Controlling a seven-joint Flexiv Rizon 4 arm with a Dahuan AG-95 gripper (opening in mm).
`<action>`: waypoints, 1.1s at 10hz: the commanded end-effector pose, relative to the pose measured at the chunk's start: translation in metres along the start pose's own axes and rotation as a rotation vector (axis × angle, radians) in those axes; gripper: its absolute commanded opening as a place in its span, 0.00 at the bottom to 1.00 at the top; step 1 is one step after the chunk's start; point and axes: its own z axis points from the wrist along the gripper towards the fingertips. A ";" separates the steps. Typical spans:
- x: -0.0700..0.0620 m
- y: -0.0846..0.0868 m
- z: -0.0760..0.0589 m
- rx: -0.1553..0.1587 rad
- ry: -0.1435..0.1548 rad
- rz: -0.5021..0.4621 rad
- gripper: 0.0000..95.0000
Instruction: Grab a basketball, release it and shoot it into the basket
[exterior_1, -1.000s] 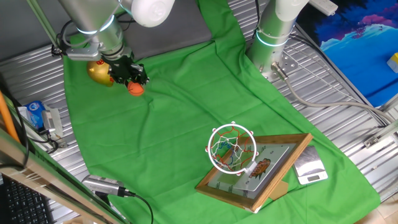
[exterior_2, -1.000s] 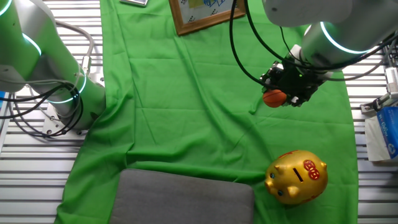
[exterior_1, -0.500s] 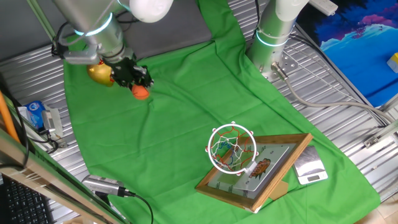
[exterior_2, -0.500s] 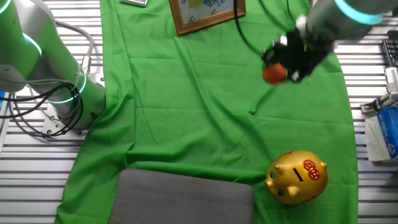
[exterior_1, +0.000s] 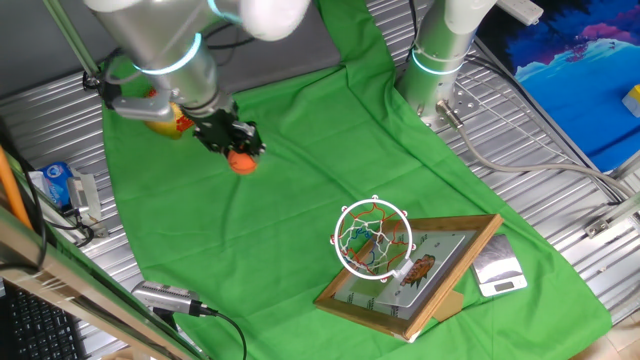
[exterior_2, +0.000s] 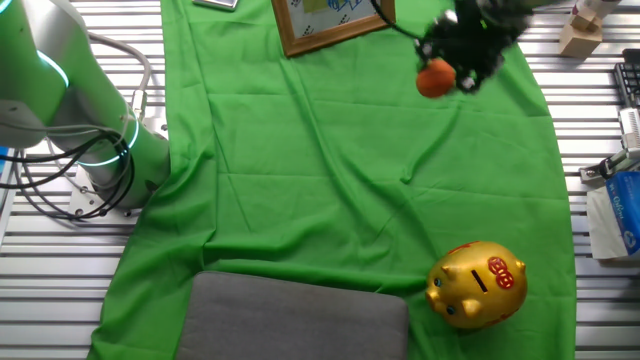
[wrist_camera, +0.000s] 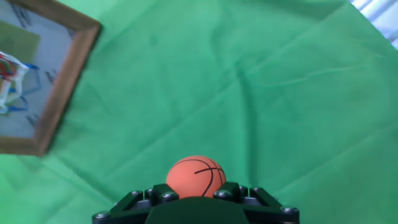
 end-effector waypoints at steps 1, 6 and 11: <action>-0.005 0.014 0.002 -0.002 0.001 0.018 0.00; -0.011 0.036 0.007 0.000 0.004 0.045 0.00; -0.020 0.040 0.010 0.006 0.010 0.041 0.00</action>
